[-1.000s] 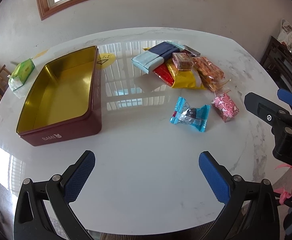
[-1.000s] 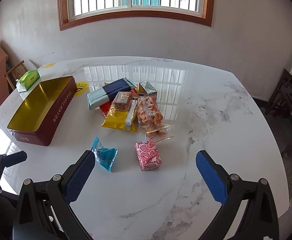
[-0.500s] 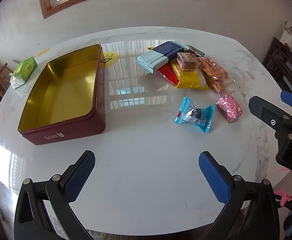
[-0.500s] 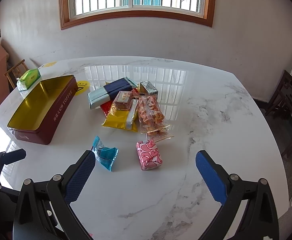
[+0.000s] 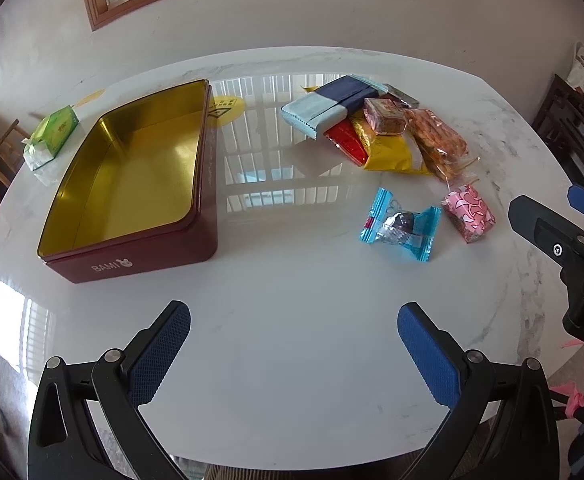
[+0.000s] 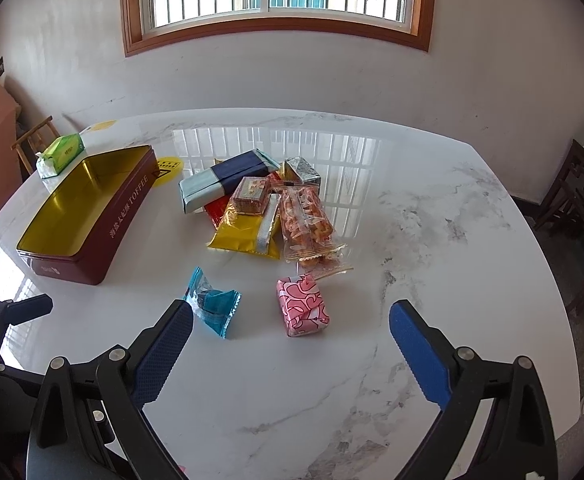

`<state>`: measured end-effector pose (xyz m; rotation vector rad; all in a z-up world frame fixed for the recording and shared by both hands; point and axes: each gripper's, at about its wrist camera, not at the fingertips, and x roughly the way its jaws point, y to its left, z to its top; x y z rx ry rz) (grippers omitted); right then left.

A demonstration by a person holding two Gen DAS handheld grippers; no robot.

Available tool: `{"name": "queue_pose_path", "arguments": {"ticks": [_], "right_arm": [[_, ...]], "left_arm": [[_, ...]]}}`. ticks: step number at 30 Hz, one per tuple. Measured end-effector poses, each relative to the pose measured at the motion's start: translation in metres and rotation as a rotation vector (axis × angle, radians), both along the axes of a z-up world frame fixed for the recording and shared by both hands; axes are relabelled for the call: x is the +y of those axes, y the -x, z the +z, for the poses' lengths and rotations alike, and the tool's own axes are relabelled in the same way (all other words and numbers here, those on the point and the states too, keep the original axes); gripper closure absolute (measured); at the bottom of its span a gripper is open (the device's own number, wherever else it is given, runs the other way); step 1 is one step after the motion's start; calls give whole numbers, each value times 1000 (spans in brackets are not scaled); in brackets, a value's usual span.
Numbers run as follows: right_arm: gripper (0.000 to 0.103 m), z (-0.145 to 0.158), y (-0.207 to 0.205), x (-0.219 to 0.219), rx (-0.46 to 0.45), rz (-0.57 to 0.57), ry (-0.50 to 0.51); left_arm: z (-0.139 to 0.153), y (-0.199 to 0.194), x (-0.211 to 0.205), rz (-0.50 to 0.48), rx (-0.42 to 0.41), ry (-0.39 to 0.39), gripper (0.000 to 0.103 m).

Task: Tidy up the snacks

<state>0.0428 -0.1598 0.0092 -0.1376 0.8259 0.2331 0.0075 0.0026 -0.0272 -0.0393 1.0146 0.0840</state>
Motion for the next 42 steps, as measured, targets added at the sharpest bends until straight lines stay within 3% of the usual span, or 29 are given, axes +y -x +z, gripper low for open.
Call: {"name": "queue_pose_path", "arguments": {"ticks": [35,42], "right_arm": [[11,-13,-1,-1,34,17,-5],[27,-29,-15,-11,82,31,-18]], "left_arm": [[-3,1,1,2,-5,-38,0],[-1,1,-1,-15,-21,-44,2]]}}
